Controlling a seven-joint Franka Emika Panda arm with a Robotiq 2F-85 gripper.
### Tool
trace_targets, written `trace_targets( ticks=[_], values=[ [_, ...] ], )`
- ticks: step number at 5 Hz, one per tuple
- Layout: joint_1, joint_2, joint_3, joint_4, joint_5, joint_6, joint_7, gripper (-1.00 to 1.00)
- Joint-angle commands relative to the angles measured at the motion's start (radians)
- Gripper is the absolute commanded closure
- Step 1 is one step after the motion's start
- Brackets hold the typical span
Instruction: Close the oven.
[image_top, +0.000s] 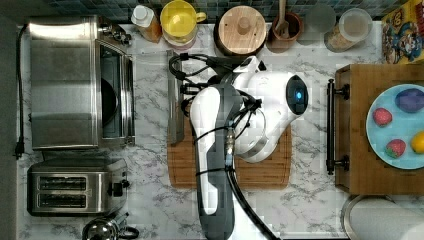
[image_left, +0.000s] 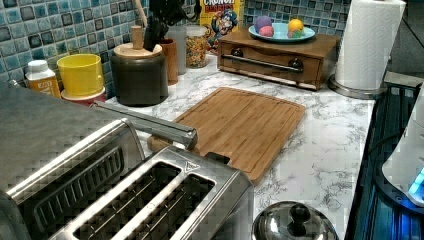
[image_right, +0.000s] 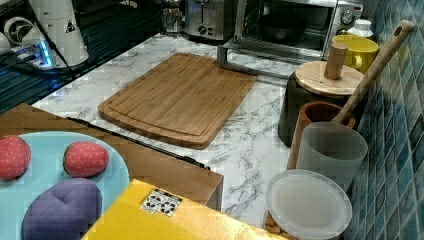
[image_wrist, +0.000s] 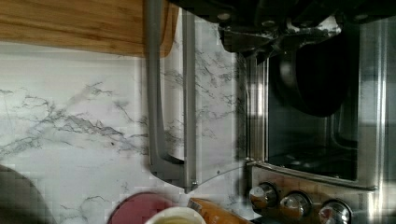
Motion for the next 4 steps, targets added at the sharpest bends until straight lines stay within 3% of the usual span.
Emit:
trace_targets(
  ticks=[1, 4],
  values=[
    [0.026, 0.204, 0.004, 0.118, -0.054, 0.044, -0.009, 1.0],
    [-0.002, 0.198, 0.035, 0.127, 0.132, 0.152, -0.129, 1.0]
  ],
)
